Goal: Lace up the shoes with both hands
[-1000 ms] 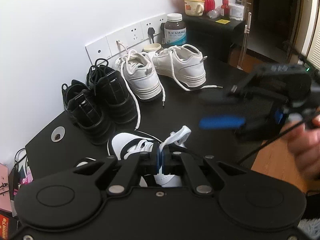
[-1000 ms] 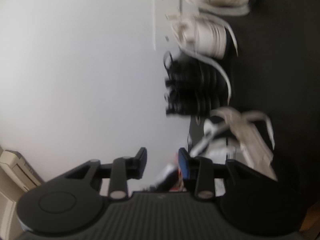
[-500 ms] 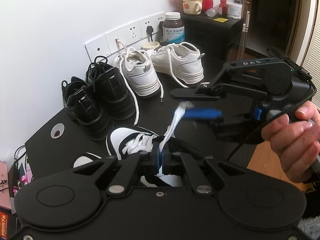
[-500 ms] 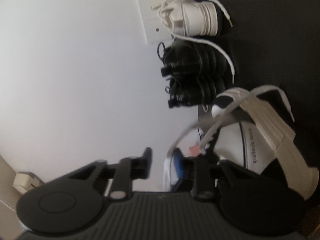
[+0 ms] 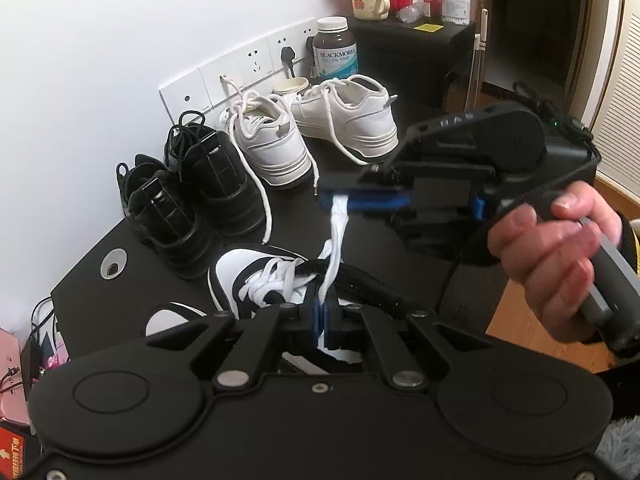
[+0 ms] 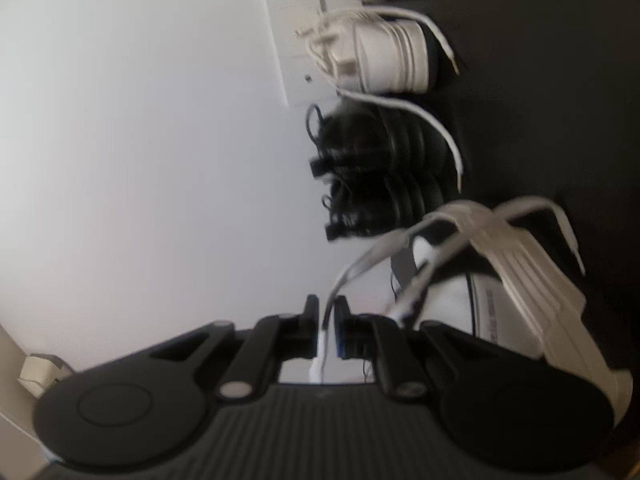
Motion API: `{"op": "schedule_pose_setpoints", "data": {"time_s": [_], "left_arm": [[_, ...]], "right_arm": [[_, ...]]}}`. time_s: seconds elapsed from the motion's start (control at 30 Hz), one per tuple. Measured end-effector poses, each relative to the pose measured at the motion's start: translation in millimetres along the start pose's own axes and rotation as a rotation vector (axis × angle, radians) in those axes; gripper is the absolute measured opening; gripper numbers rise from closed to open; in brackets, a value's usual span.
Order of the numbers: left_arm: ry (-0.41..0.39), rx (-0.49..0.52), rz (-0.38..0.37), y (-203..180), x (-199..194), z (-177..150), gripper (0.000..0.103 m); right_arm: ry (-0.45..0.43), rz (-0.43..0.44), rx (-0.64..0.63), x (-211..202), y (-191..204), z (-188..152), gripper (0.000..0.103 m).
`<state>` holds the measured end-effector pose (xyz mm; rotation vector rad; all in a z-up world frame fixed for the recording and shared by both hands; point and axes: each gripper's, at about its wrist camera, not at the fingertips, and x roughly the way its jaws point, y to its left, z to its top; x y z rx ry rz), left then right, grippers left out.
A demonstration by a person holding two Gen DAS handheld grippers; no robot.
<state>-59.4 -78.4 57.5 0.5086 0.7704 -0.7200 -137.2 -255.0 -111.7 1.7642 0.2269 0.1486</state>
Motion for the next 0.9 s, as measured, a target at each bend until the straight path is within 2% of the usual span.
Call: {"op": "schedule_pose_setpoints", "data": {"time_s": [0.17, 0.4, 0.5, 0.6, 0.67, 0.77, 0.9], "left_arm": [[-0.01, -0.026, 0.022, 8.2, -4.3, -1.2, 0.002], [-0.02, -0.061, 0.054, 20.9, -6.3, -2.5, 0.002], [-0.023, -0.091, 0.064, 29.0, -6.2, -6.0, 0.002], [-0.029, -0.085, 0.072, 30.8, -8.5, -8.0, 0.015], [-0.076, -0.063, 0.067, 26.2, -16.5, -7.6, 0.052], [-0.155, -0.03, 0.045, 14.3, -26.7, 0.1, 0.053], [-0.215, -0.028, 0.006, 2.1, -27.6, 11.5, 0.051]], "right_arm": [[-0.057, 0.024, -0.076, -6.1, 14.2, 5.5, 0.004], [-0.066, 0.004, -0.228, -13.3, 42.8, -2.2, 0.004], [-0.057, -0.03, -0.316, -12.6, 56.5, -8.1, 0.004], [-0.026, -0.103, -0.468, -8.2, 76.7, -21.9, 0.004], [-0.006, -0.154, -0.581, -3.4, 90.2, -33.8, 0.004], [0.022, -0.19, -0.693, 2.3, 107.2, -49.2, 0.004], [0.038, -0.202, -0.755, 4.6, 120.9, -61.2, 0.004]]}}
